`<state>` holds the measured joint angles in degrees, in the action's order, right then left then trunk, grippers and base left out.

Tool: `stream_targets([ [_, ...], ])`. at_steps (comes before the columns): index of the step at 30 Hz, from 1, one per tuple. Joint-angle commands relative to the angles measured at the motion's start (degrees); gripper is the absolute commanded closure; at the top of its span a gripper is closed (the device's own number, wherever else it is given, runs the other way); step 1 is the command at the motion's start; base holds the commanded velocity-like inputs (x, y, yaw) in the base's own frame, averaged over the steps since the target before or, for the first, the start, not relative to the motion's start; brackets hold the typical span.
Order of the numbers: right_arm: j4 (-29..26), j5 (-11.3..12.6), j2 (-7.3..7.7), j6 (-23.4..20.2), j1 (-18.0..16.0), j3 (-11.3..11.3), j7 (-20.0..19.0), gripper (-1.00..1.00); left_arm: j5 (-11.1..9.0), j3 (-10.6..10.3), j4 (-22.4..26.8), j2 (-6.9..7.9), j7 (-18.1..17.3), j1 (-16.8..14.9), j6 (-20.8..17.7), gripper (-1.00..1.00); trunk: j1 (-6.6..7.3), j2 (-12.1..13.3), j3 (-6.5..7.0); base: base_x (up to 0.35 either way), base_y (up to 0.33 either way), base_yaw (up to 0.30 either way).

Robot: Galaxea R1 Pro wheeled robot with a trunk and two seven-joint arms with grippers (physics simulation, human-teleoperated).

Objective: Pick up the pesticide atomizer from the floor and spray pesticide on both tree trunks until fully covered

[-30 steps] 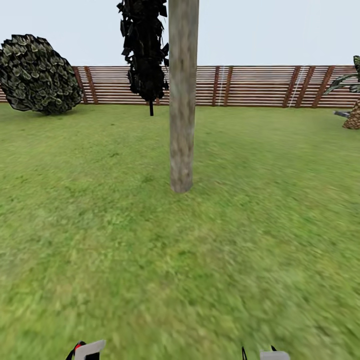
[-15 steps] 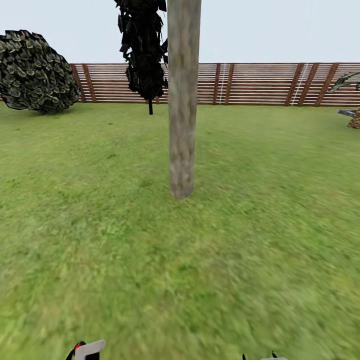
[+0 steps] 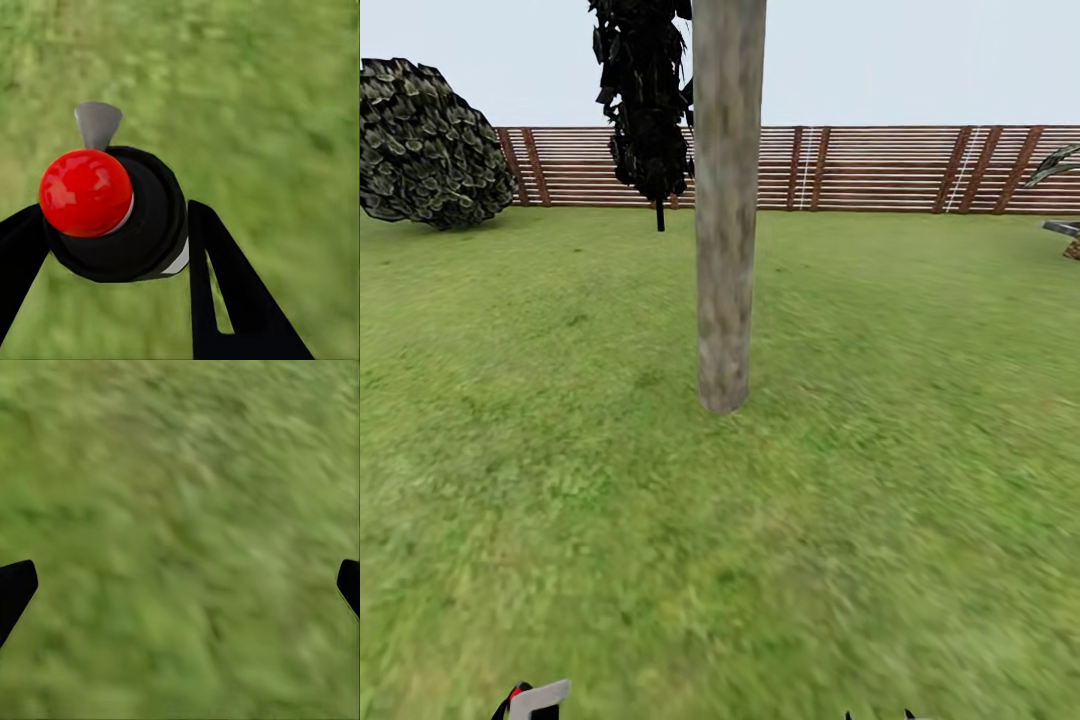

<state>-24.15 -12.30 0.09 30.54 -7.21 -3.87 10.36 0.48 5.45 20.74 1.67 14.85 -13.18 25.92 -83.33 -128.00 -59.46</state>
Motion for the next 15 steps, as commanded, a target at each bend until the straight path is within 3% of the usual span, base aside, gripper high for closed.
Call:
stream_targets([
  [1,0.0,0.0,0.0,0.0,0.0,0.0,0.0,-1.0,0.0,0.0,0.0,0.0,0.0,0.0,0.0,1.0,0.0,0.0,0.06,0.338,0.0,0.0],
  [15,0.1,0.0,0.0,0.0,0.0,0.0,0.0,-1.0,0.0,0.0,0.0,0.0,0.0,0.0,0.0,1.0,0.0,0.0,0.99,0.338,0.0,0.0],
])
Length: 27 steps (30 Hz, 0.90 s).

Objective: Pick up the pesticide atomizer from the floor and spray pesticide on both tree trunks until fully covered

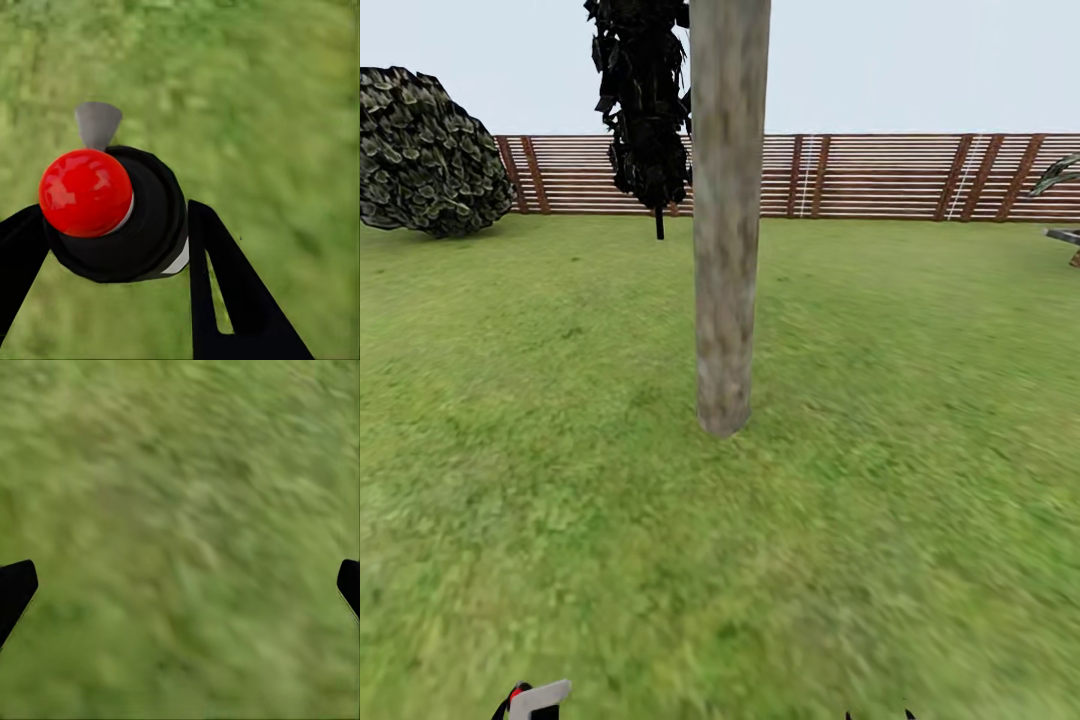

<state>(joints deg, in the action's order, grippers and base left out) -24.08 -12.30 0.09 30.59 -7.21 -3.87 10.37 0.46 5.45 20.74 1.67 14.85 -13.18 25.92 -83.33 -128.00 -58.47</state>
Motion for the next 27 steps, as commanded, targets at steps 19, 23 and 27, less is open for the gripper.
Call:
stream_targets([
  [19,-0.1,0.0,-0.12,0.0,0.0,0.1,0.0,-1.0,0.0,-0.2,0.0,0.0,0.0,0.0,0.0,1.0,0.0,0.0,0.09,0.333,0.0,-0.011],
  [23,0.0,0.0,-0.22,0.0,0.0,0.1,-0.1,-1.0,0.1,-0.1,0.0,0.04,-0.1,0.1,0.0,1.0,0.0,0.0,0.19,0.306,0.0,-0.136],
  [27,0.0,0.0,-0.32,0.0,0.0,0.1,-0.1,-1.0,0.1,-0.1,0.1,0.03,0.1,0.1,0.0,1.0,0.0,0.0,0.3,0.317,0.0,-0.248],
])
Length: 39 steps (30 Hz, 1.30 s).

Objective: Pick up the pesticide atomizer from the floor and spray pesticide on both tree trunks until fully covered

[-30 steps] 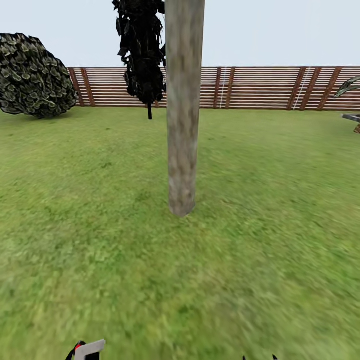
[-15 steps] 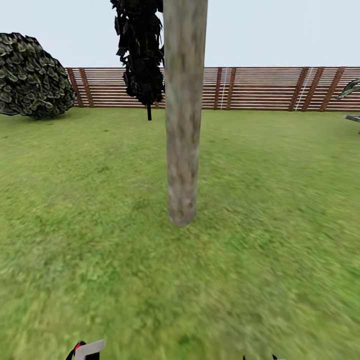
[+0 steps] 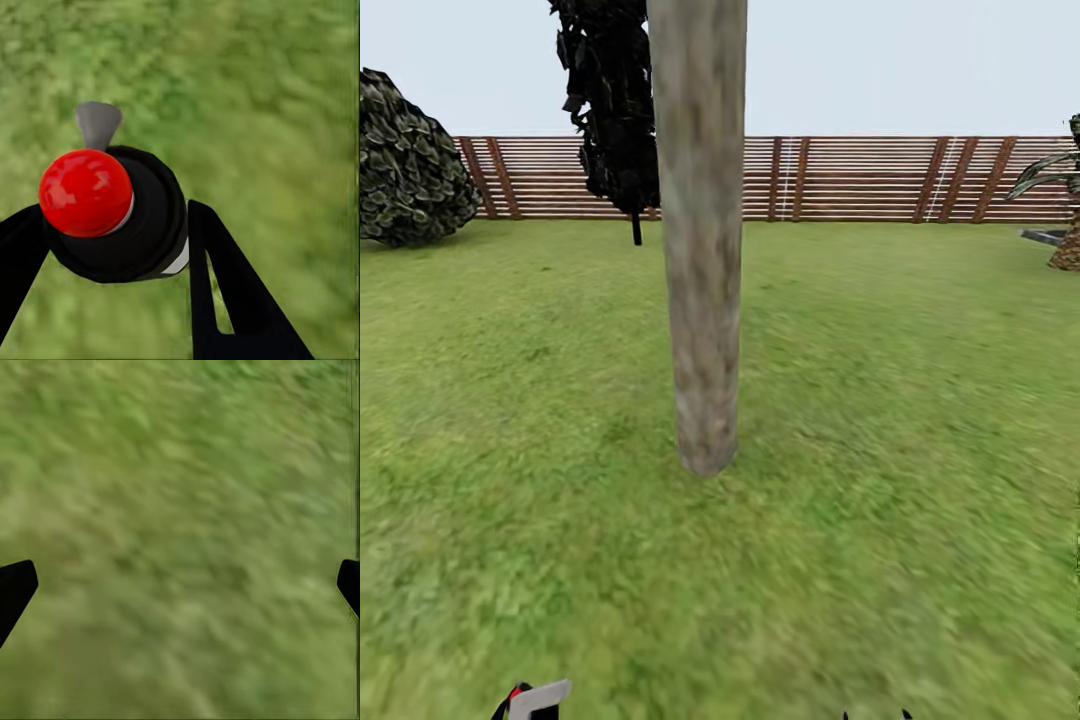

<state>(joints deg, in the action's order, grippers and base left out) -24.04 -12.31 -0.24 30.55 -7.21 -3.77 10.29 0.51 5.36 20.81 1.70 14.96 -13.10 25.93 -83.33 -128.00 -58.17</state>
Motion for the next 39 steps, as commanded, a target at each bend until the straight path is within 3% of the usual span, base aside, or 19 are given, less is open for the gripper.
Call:
stream_targets([
  [1,0.0,0.0,-0.01,0.0,0.0,0.0,0.0,-1.0,0.0,0.0,0.0,0.02,0.1,0.0,0.0,1.0,0.0,0.0,0.03,0.33,0.0,-0.274],
  [15,2.5,-0.1,0.31,-0.1,0.0,0.0,-0.1,-1.0,-0.1,-0.3,0.5,-0.21,0.4,0.0,0.0,1.0,0.0,0.0,0.09,0.331,0.024,-0.077],
  [23,4.2,-0.2,0.64,0.0,0.0,0.1,-0.1,-1.0,0.1,-0.6,0.8,-0.21,0.3,0.0,-0.1,1.0,0.0,0.0,0.09,0.141,0.119,0.0],
  [25,3.8,-0.1,0.71,-0.1,0.0,-0.1,-0.1,-1.0,1.5,-1.4,0.8,-0.24,0.1,-0.1,-0.4,1.0,0.0,0.0,0.09,0.01,0.007,0.0],
  [29,-0.8,-1.0,1.15,-0.2,-0.1,0.1,-0.3,-1.0,6.4,-3.0,0.6,0.15,-0.7,-0.5,-0.7,1.0,0.0,0.0,0.09,0.003,0.002,0.0],
  [31,-3.9,-4.0,1.67,-0.4,-0.1,0.3,-0.7,-1.0,8.8,-3.2,0.5,1.02,-2.7,-0.5,-0.9,1.0,0.0,0.0,0.09,0.001,0.0,0.0],
  [32,-9.1,-17.4,1.94,-0.9,-0.3,0.3,-5.8,-1.0,13.8,-3.5,0.6,3.65,-18.2,-2.2,-4.3,1.0,0.0,0.0,0.09,0.0,0.0,0.0],
  [33,-10.6,-20.3,1.91,-1.5,-0.6,0.3,-7.8,-1.0,14.4,-3.5,0.7,4.17,-22.9,-3.4,-5.9,1.0,0.0,0.0,0.09,0.0,0.0,0.0],
  [34,-12.3,-22.4,1.88,-2.4,-0.9,0.3,-10.0,-1.0,14.9,-3.6,0.7,4.64,-27.2,-4.6,-7.5,1.0,0.0,0.0,0.09,0.0,0.0,0.0],
  [35,-16.2,-25.1,1.84,-6.1,-3.4,0.3,-21.0,-1.0,18.1,-3.7,0.8,5.68,-37.3,-7.9,-10.1,1.0,0.0,0.0,0.09,0.0,0.0,0.0],
  [36,-17.3,-25.7,1.83,-7.3,-5.4,0.3,-27.6,-1.0,21.5,-3.7,0.8,6.02,-41.8,-9.5,-10.9,1.0,0.0,0.0,0.09,0.0,0.0,0.0],
  [37,-17.9,-26.1,1.82,-8.2,-8.9,0.3,-36.7,-1.0,28.5,-3.7,0.7,6.2,-48.2,-12.1,-12.0,1.0,0.0,0.0,0.09,0.0,0.0,0.0],
  [39,-18.0,-26.3,1.82,-8.5,-11.0,0.3,-41.7,-1.0,32.5,-3.6,0.7,6.25,-51.9,-13.7,-12.6,1.0,0.0,0.0,0.09,0.0,0.0,0.0],
])
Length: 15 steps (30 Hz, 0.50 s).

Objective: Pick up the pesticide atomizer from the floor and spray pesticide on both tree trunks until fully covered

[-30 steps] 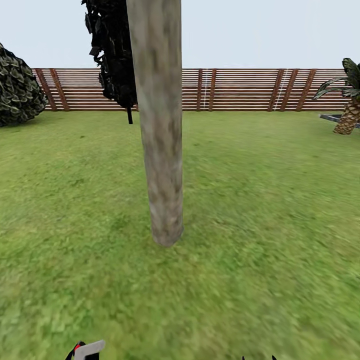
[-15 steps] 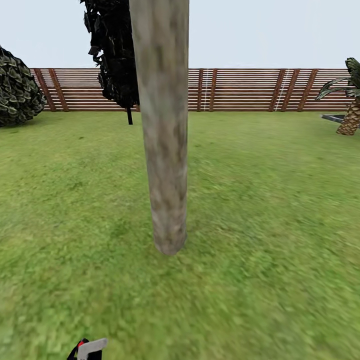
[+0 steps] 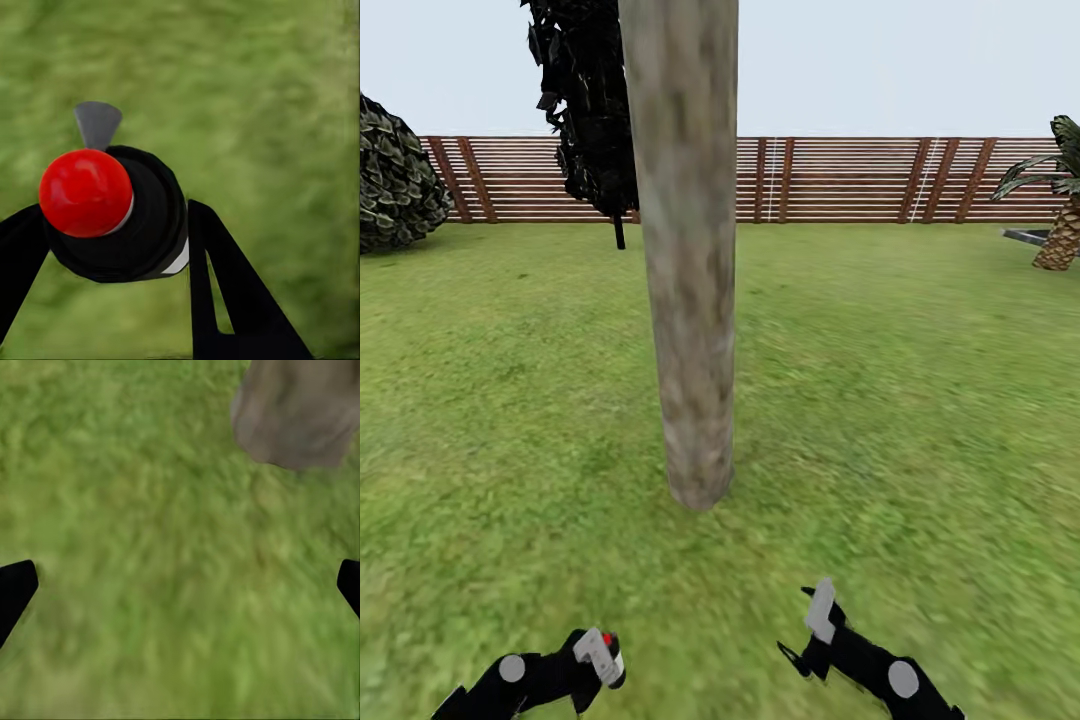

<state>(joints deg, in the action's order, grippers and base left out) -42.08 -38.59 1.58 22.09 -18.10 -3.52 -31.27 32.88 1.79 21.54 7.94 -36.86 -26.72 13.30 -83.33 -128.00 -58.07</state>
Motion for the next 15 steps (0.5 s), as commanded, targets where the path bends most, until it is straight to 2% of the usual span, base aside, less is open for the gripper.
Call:
stream_targets([
  [1,-0.1,-0.2,0.0,-0.1,-1.1,0.0,-2.8,-1.0,2.1,0.0,0.0,0.03,-2.1,-0.9,-0.3,1.0,0.0,0.0,-0.01,0.0,0.0,0.0],
  [2,-0.2,-0.3,0.0,-0.2,-2.4,0.0,-6.4,-1.0,4.1,0.0,0.0,0.04,-4.7,-2.0,-0.6,1.0,0.0,0.0,-0.01,0.0,0.0,0.0],
  [5,-0.3,-0.5,0.0,-0.4,-5.4,0.0,-13.4,-1.0,8.2,-0.1,0.1,0.06,-10.9,-4.5,-0.9,1.0,0.0,0.0,-0.01,0.0,0.0,0.0],
  [7,-0.3,-0.4,-0.06,-1.5,-6.9,0.0,-16.7,-1.0,12.9,-0.1,0.1,-0.11,-14.5,-6.3,-1.1,1.0,0.0,0.0,-0.01,0.0,0.0,0.0],
  [8,-0.4,-0.3,-0.16,-3.2,-7.6,0.0,-18.4,-1.0,16.6,0.0,0.1,-0.44,-16.2,-7.3,-1.8,1.0,0.0,0.0,-0.01,0.0,0.0,0.0],
  [11,-0.3,-0.3,-0.4,-4.3,-7.9,0.0,-19.5,-1.0,19.0,0.0,0.2,-0.77,-17.2,-7.8,-2.9,1.0,0.0,0.0,-0.01,0.0,0.0,0.0],
  [13,-0.3,-0.3,-0.54,-4.7,-8.0,0.1,-19.8,-1.0,19.6,0.0,0.4,-0.91,-17.5,-7.9,-3.1,1.0,0.0,0.0,-0.01,0.0,0.0,0.0],
  [15,-0.1,-0.4,-1.29,-4.8,-8.1,0.8,-21.9,-1.0,19.8,-0.1,1.8,-1.17,-18.0,-7.9,-3.2,1.0,0.0,0.0,-0.01,0.0,0.0,0.0],
])
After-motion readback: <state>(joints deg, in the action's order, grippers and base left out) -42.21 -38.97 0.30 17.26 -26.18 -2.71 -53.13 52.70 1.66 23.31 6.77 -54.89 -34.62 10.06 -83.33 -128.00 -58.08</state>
